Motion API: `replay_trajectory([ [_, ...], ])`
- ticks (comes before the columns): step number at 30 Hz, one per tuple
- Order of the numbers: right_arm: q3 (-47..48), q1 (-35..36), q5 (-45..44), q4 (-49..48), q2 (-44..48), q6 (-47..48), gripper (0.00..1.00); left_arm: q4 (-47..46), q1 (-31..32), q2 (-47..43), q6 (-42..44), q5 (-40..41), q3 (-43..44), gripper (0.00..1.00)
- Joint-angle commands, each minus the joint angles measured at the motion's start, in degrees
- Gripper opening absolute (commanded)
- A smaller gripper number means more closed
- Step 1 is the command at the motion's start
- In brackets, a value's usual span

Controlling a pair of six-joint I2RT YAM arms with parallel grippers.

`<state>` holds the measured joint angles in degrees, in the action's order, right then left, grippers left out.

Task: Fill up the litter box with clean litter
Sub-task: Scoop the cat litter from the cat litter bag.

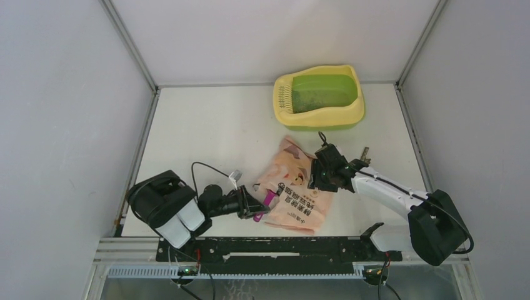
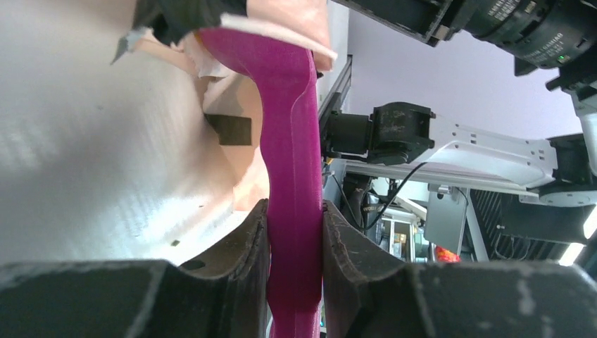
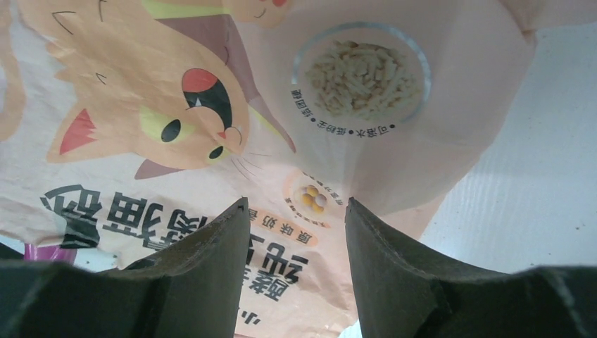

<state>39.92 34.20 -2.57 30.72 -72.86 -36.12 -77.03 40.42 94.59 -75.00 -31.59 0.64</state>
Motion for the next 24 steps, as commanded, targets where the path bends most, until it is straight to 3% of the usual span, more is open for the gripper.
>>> replay_trajectory([
  [1, 2.01, 0.86, -0.03, -2.68, 0.5, -2.0, 0.6, -3.51, 2.41, -4.22, -0.39, 2.13, -4.19, 0.02],
  [15, 3.16, 0.8, -1.79, -0.48, 2.35, -1.64, 0.6, 0.65, 6.39, -21.93, -4.62, 5.52, -11.16, 0.02],
  [20, 3.58, -0.07, -2.04, 0.36, 3.3, -1.13, 0.6, 12.66, 7.16, -32.26, -3.02, 6.06, -10.43, 0.02],
  [24, 3.58, -1.16, -1.79, 0.87, 4.33, -0.44, 0.6, 26.47, 7.31, -45.4, -1.64, 6.42, -9.0, 0.02],
])
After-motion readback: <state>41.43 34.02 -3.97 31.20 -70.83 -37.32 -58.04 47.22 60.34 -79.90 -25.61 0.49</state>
